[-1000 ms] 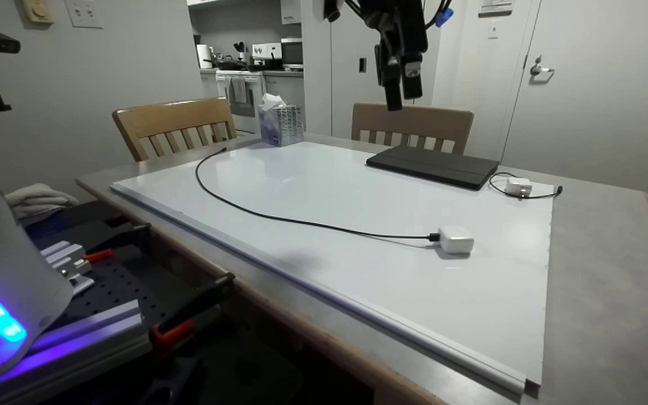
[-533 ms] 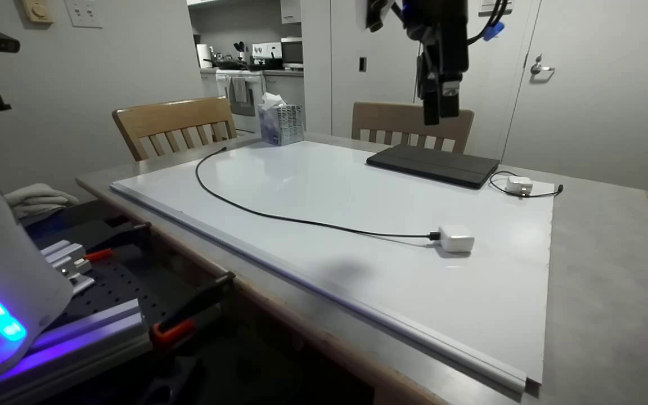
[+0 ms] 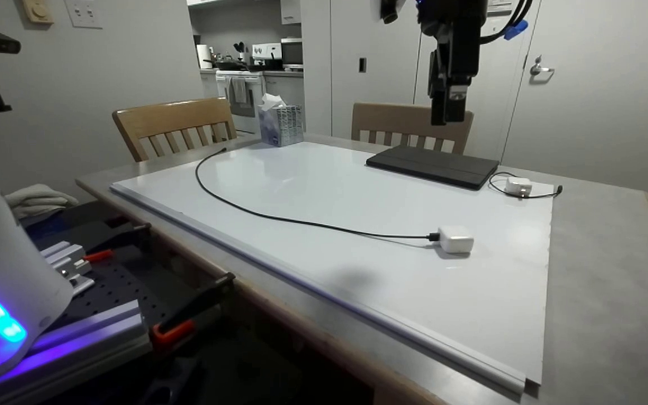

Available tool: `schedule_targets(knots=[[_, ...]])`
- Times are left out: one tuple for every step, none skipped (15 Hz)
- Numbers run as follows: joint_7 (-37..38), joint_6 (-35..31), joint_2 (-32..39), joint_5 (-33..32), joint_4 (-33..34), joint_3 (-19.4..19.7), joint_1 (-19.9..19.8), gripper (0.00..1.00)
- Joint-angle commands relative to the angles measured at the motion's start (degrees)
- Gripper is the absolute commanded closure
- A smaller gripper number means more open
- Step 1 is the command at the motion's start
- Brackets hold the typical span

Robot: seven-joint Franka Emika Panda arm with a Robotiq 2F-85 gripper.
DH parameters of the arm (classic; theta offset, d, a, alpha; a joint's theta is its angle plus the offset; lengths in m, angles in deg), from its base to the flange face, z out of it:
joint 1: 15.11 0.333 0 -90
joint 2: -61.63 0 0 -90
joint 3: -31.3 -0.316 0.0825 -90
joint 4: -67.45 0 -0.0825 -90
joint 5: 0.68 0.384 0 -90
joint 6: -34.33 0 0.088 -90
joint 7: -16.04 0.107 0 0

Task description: Form a loose circle using the cable

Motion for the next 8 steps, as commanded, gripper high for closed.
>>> schedule_targets(knots=[[3.3, -0.1, 0.6, -2.1, 0.4, 1.1, 1.0, 0.0], [1.8, 0.6, 1.3, -1.7, 0.9, 0.9, 0.8, 0.0], [-1.4, 1.3, 1.9, -0.1, 1.5, 0.6, 0.2, 0.0], [-6.6, 1.1, 2.2, 2.1, 1.6, 0.1, -0.5, 0.0], [-12.0, 1.0, 2.5, 4.5, 1.8, -0.2, -1.1, 0.0], [-16.2, 0.8, 2.9, 6.6, 2.0, -0.3, -1.6, 0.0], [-20.4, 1.5, 3.3, 8.9, 2.5, -0.4, -2.1, 0.0], [-24.6, 3.9, 4.4, 11.7, 4.0, -0.4, -2.8, 0.0]])
